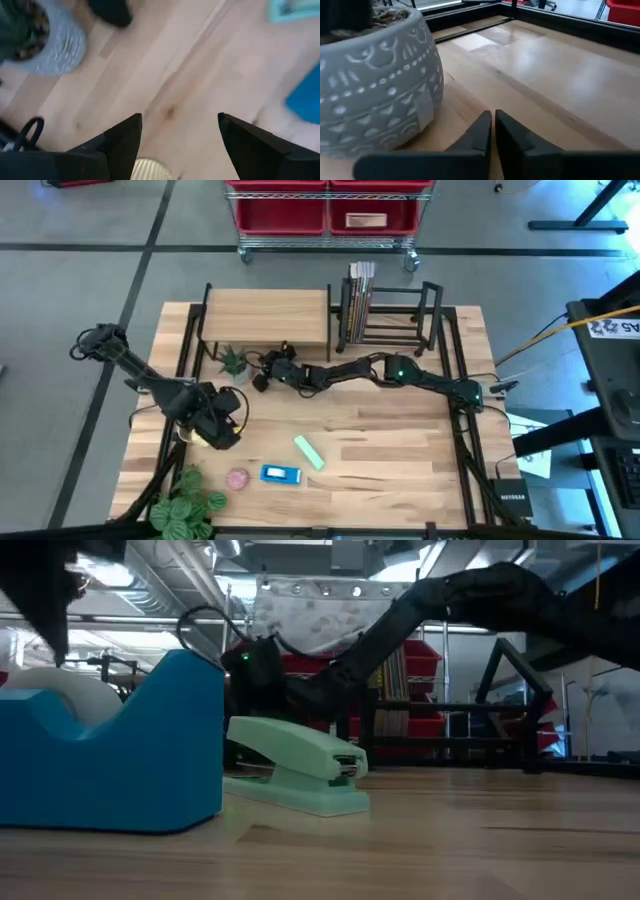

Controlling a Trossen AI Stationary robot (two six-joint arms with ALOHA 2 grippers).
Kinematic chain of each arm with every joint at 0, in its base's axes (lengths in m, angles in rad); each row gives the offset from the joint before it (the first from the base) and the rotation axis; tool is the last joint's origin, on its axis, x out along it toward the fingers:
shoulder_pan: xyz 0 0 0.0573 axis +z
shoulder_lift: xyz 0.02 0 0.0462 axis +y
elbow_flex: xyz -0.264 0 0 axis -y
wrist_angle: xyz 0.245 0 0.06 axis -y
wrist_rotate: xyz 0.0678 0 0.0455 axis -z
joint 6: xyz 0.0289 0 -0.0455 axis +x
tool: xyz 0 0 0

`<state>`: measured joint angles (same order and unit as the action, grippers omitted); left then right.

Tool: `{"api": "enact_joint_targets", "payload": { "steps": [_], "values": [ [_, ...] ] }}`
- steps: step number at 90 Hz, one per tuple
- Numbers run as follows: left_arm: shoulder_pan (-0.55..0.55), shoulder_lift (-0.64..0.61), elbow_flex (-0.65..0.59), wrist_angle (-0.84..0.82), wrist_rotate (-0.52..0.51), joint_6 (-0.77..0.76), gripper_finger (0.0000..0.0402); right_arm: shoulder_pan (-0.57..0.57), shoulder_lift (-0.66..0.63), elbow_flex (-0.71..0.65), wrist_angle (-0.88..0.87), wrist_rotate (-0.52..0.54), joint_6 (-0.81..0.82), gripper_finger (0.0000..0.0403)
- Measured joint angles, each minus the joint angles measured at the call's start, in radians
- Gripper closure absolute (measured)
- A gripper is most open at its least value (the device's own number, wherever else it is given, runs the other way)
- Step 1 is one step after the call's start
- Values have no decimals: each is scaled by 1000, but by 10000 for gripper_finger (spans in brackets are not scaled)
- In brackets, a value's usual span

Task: Stock shelves
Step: Remove the gray plotted plant from under the shelf

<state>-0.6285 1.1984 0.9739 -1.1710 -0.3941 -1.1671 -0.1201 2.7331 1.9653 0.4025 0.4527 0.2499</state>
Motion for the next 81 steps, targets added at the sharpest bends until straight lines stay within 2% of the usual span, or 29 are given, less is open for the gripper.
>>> {"api": "enact_joint_targets", "payload": {
  "steps": [10, 31, 62, 81],
  "values": [
    [-35, 0, 46, 2, -41, 17, 151, -22, 0, 6, -2, -54, -8, 388],
    [-102, 0, 82, 1, -111, 22, 151, -49, 0, 5, 12, -207, -51, 400],
    [-140, 0, 83, 1, -135, -14, 151, -30, 4, 3, 59, -308, -94, 402],
    [-140, 0, 83, 1, -134, -14, 151, -26, 4, 3, 45, -432, -157, 402]
  ]
}}
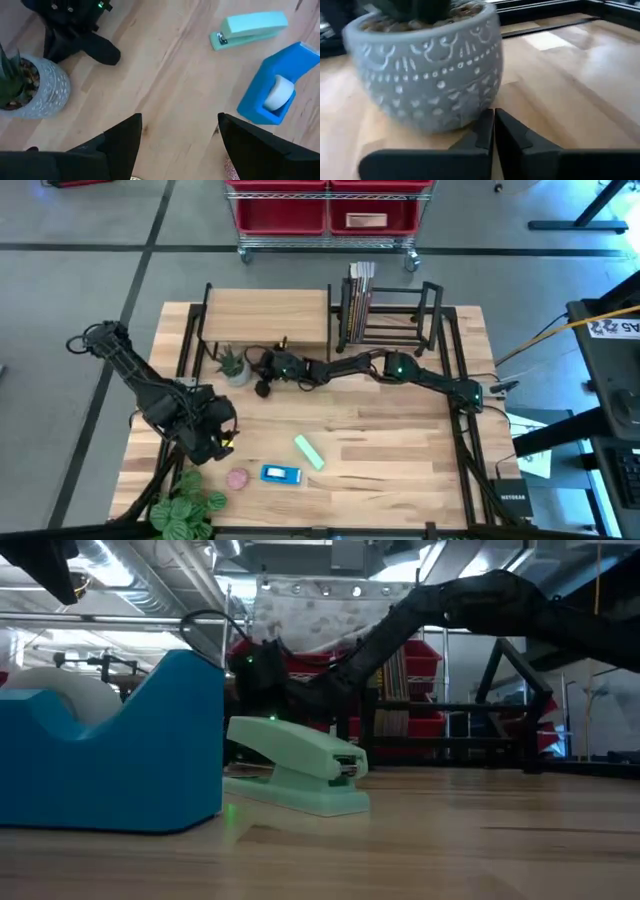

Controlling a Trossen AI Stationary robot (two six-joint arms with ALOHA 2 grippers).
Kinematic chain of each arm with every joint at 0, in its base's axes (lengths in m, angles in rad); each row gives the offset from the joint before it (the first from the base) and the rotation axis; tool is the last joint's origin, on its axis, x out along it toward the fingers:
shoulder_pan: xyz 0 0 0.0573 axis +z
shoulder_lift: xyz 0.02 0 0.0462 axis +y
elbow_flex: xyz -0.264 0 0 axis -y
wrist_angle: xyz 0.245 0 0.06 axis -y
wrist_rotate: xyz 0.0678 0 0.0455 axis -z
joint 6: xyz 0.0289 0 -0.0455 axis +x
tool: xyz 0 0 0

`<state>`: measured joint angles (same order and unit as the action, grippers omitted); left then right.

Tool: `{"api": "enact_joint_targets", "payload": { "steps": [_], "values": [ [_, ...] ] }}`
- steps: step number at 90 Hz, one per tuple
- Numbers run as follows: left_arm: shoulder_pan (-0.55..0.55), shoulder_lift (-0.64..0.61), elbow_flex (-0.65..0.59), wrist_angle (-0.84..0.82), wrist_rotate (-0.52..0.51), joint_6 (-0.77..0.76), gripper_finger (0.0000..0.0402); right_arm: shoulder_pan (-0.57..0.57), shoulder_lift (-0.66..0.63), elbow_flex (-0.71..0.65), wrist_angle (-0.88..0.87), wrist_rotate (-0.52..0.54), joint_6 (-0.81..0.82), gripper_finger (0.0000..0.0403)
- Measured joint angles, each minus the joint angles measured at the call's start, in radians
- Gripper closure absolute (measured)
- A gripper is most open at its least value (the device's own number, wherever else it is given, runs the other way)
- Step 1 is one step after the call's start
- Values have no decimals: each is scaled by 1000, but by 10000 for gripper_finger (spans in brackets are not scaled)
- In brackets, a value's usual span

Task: Stock shelves
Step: Remove the gray plotted plant from under the shelf

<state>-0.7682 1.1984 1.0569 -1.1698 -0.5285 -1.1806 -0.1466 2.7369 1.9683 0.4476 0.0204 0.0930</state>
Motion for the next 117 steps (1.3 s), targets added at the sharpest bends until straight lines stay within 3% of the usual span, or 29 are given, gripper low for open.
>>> {"api": "enact_joint_targets", "payload": {
  "steps": [12, 17, 25, 38, 54, 70, 88, 100, 117],
  "values": [
    [-6, 0, 0, 0, 5, -11, 151, 7, -3, 3, -40, -163, -106, 402],
    [-14, 0, 0, -1, 7, -21, 151, 15, -5, 4, -57, -166, -121, 402],
    [-21, 0, 0, -11, 8, -46, 151, 33, -7, 4, -65, -63, -120, 402],
    [-24, 0, 0, -105, 5, -140, 151, 53, -5, 3, -40, 193, -59, 402],
    [-24, 1, -5, -266, -2, -316, 151, 13, -1, 20, -56, 295, 9, 402],
    [-24, 1, -59, -285, 12, -458, 151, -18, 2, 20, 15, 231, 15, 403],
    [-7, 2, -214, -234, 80, -562, 151, -24, 2, 22, 23, 151, 31, 403],
    [33, 2, -315, -229, 41, -643, 151, -14, 2, 22, 27, 134, 30, 403],
    [141, 40, -309, -252, -48, -717, 151, -1, 1, 22, 28, 141, 30, 403]
  ]
}}
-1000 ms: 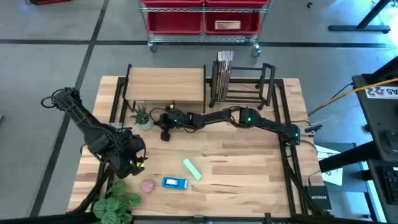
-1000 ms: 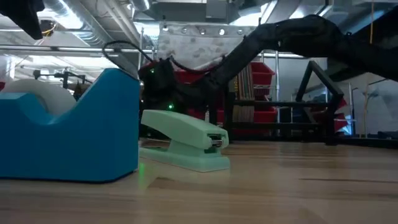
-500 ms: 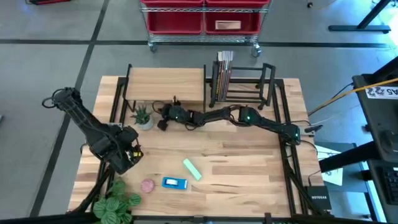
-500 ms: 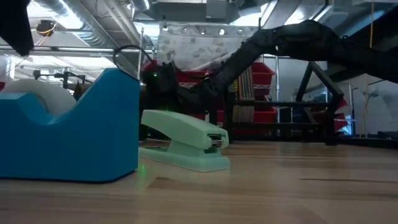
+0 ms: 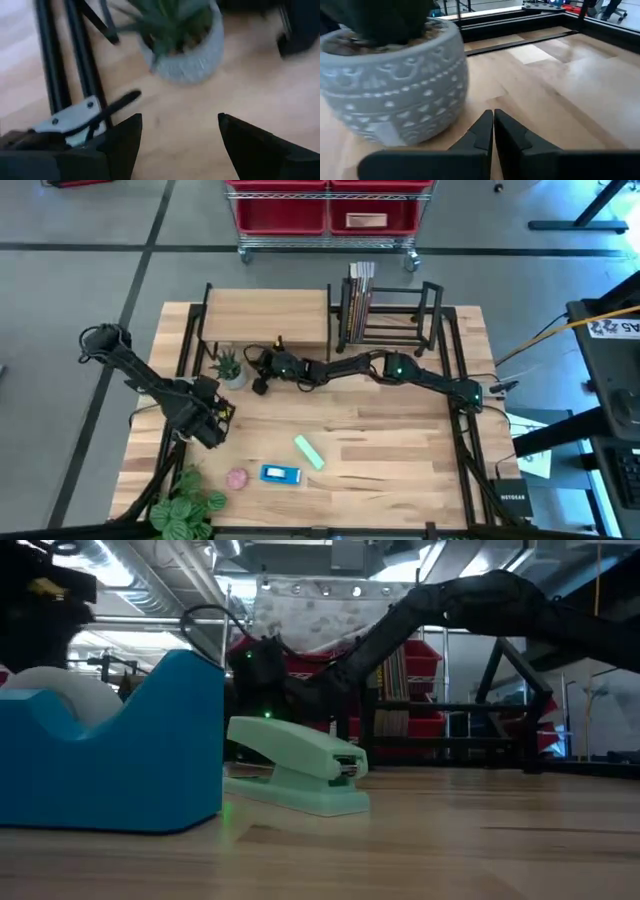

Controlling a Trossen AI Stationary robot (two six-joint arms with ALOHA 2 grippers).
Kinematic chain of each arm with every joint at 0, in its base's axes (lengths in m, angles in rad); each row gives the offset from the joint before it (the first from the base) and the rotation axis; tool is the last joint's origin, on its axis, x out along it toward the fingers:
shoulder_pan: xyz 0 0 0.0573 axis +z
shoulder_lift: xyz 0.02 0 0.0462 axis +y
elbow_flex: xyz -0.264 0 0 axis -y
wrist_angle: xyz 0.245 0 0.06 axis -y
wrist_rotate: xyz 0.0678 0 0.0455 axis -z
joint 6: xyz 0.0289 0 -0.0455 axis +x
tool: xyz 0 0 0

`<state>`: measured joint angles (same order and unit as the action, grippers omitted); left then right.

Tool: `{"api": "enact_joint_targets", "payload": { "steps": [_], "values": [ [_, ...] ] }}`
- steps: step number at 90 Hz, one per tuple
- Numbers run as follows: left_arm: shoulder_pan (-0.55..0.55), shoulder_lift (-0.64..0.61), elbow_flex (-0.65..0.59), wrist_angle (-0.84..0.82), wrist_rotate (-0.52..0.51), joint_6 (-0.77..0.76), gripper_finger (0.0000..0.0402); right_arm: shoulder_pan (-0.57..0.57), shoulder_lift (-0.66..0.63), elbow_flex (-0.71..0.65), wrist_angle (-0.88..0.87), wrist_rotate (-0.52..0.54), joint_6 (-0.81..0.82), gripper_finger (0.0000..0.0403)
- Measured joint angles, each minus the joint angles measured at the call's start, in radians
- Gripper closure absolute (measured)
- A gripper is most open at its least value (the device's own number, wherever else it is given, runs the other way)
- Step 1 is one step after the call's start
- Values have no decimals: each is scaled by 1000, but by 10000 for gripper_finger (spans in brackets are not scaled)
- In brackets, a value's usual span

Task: Stock shelves
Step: Remove the gray plotted plant from under the shelf

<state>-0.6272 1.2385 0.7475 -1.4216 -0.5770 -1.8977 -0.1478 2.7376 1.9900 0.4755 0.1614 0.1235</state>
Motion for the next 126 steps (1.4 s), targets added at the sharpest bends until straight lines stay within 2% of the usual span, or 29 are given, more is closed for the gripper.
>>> {"api": "enact_joint_targets", "payload": {
  "steps": [24, 48, 57, 89, 103, 117, 126],
  "values": [
    [223, 79, 0, 14, 19, 38, 151, 12, 0, 0, -6, -7, 3, 403],
    [358, 187, -3, 33, 77, 103, 160, 31, -1, 0, -38, -16, 3, 403],
    [386, 221, -3, 40, 89, 127, 184, 32, -1, 0, -61, -21, 3, 403],
    [454, 379, -5, 46, 96, 150, 318, 31, -5, 2, -76, 14, 3, 403],
    [460, 453, -6, 61, 80, 177, 352, 30, -5, 1, -76, 48, -10, 403],
    [456, 474, -27, 260, 5, 325, 366, 30, -5, 1, -66, 35, -85, 403],
    [456, 473, -39, 346, 11, 400, 378, 29, -5, -1, -58, 4, -135, 403]
  ]
}}
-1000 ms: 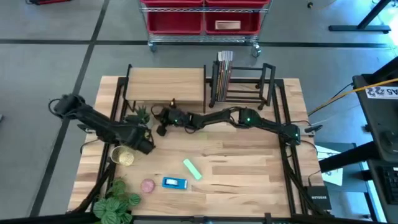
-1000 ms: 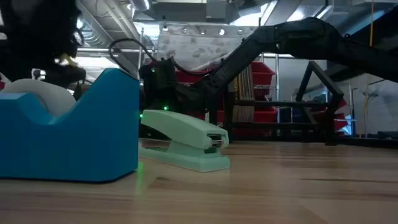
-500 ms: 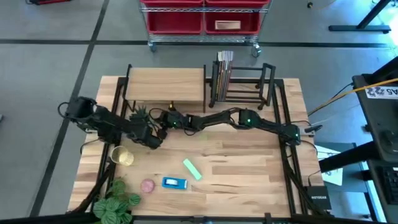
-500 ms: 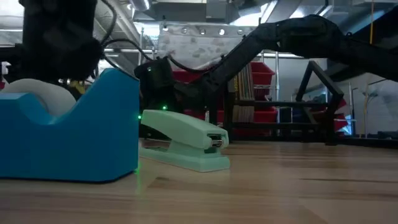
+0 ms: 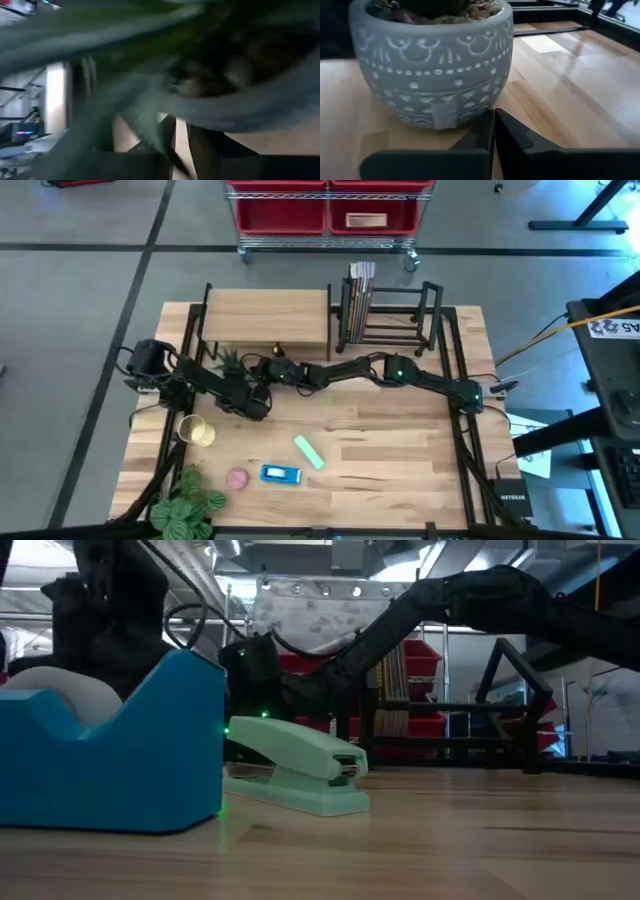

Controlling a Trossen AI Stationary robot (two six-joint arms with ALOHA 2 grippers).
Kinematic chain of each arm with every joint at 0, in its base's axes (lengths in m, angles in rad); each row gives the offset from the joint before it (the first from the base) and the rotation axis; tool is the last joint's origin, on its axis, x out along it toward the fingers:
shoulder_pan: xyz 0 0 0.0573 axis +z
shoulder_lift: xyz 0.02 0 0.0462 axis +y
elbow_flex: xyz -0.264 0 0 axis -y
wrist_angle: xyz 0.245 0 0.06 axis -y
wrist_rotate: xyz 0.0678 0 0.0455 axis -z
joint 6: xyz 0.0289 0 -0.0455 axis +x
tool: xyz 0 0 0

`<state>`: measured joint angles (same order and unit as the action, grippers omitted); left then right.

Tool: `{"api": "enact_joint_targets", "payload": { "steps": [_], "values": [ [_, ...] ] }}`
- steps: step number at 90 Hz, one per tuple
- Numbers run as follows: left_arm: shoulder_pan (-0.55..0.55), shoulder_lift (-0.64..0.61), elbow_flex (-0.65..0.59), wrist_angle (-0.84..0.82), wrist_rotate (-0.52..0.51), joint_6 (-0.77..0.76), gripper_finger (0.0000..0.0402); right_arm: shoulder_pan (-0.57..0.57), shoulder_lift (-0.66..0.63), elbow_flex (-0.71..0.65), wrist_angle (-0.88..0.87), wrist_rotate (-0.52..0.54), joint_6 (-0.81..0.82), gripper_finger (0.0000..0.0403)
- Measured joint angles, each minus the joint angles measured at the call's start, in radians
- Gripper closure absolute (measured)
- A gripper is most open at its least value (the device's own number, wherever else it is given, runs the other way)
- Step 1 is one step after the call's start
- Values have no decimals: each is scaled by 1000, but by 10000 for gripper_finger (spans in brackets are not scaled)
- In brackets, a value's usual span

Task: Stock shelves
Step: Remove the gray plotted plant from under the shelf

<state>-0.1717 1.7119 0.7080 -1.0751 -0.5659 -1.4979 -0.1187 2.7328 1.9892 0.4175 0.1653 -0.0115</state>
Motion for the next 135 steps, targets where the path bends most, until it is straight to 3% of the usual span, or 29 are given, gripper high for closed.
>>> {"api": "enact_joint_targets", "payload": {
  "steps": [46, 84, 114, 135],
  "values": [
    [-208, -3, 3, 16, -17, 38, 401, 19, -5, 6, -28, -65, -145, 403],
    [-356, -4, 67, -44, 5, -15, 401, 48, -54, 5, -263, -100, -171, 403],
    [-436, -4, 148, -66, 10, -6, 401, 107, -112, 2, -446, -36, -216, 403],
    [-492, -4, 205, -323, 130, -340, 401, 124, -154, 1, -591, 7, -218, 403]
  ]
}}
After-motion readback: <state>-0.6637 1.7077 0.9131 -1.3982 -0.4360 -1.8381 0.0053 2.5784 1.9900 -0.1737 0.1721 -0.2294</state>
